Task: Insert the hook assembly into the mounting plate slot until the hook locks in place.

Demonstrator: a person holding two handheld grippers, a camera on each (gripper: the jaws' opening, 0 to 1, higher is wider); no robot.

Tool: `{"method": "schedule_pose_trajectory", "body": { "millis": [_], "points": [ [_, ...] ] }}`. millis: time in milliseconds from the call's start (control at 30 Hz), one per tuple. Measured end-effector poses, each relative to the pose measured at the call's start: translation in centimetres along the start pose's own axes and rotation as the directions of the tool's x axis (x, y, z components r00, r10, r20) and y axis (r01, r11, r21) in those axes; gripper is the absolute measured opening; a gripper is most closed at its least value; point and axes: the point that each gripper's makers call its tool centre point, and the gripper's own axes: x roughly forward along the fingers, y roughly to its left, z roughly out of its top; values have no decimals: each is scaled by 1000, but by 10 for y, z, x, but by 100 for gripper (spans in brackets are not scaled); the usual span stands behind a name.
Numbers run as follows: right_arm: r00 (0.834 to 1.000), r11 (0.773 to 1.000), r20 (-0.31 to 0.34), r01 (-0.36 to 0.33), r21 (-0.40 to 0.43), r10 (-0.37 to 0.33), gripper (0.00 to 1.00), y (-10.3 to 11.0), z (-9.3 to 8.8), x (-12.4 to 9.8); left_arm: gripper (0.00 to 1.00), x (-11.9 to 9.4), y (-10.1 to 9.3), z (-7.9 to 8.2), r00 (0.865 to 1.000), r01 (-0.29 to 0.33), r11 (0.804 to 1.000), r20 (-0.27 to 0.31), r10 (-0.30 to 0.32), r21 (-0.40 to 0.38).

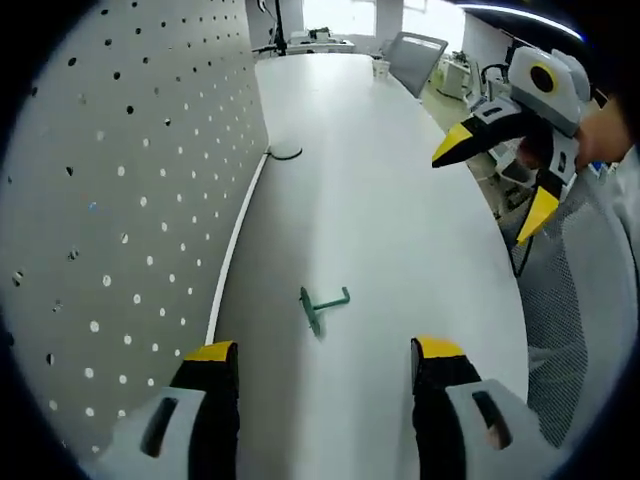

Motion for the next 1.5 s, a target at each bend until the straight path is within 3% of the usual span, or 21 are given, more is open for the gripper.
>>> {"method": "schedule_pose_trajectory", "body": {
  "millis": [833,1033,1500],
  "points": [
    [1000,1000,-23,-6,8,6,56,2,-5,2,69,32,4,-1,997,43,998,-56,-45,-41],
    [1000,1000,-30,2,13,-2,61,0,-8,3,67,38,3,-5,996,53,998,-72,-57,-46],
    [999,1000,-44,1,12,0,65,0,-11,4,66,51,-1,-1,995,63,998,-83,-64,-20]
  ]
}}
